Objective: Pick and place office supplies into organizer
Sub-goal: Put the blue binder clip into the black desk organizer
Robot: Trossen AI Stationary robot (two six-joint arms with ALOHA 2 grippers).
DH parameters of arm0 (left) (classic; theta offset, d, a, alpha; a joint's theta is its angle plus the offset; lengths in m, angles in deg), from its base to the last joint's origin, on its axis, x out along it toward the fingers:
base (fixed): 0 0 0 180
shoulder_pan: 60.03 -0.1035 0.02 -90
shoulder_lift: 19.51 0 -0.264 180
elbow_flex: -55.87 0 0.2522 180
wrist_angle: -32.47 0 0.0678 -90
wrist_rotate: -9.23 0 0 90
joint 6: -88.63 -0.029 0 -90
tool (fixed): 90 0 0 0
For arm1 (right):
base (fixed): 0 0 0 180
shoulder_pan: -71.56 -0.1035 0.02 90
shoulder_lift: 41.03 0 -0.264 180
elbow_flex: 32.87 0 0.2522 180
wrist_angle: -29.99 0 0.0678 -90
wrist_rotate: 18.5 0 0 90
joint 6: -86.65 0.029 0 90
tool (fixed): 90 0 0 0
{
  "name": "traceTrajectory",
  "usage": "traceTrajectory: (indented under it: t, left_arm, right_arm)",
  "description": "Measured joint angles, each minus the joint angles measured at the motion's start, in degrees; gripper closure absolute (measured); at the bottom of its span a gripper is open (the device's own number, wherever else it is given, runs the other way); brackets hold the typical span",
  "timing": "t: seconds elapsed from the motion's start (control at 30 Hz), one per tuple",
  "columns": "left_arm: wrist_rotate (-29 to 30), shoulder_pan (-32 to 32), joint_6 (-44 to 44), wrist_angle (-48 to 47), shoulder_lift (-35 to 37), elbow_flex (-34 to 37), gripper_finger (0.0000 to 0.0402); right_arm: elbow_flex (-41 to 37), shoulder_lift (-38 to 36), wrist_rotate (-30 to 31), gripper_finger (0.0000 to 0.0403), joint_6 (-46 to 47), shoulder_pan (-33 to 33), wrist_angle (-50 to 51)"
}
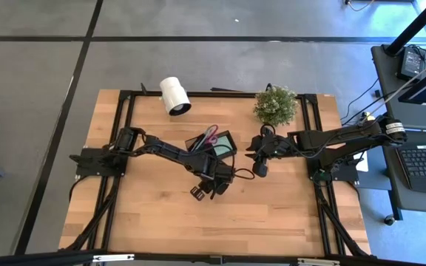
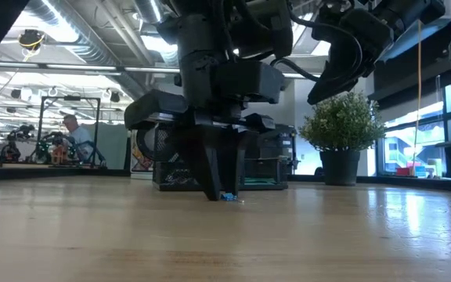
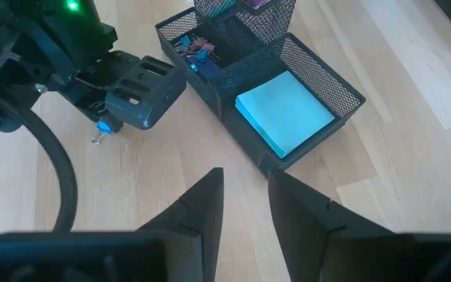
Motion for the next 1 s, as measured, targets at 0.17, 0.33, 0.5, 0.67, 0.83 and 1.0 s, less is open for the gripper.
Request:
traceTrajectory:
  t: [0.17,0.33,0.5,0.67,0.83,1.0]
  left_arm:
    - [0.1,0.0,-0.2,0.5,0.0,-0.1,0.0274]
    - [-1.1,0.0,-1.7,0.7,0.0,-0.1,0.0274]
    - [-1.2,0.0,-1.7,0.8,0.0,-0.1,0.0280]
    - [-1.3,0.0,-1.8,0.8,0.0,-0.1,0.0310]
    - [-1.4,0.1,-2.7,0.8,0.0,-0.1,0.0341]
    - [-1.4,0.1,-2.7,0.7,0.0,-0.1,0.0349]
  right_arm:
    - [0.0,0.0,0.0,0.0296,0.0,0.0,0.0]
    - [0.0,0.0,0.0,0.0296,0.0,0.0,0.0]
    - [0.0,0.0,0.0,0.0296,0.0,0.0,0.0]
    - [0.0,0.0,0.0,0.0296,0.0,0.0,0.0]
    - [0.0,0.0,0.0,0.0296,0.0,0.0,0.0]
    - [0.0,0.0,0.0,0.0296,-0.1,0.0,0.0]
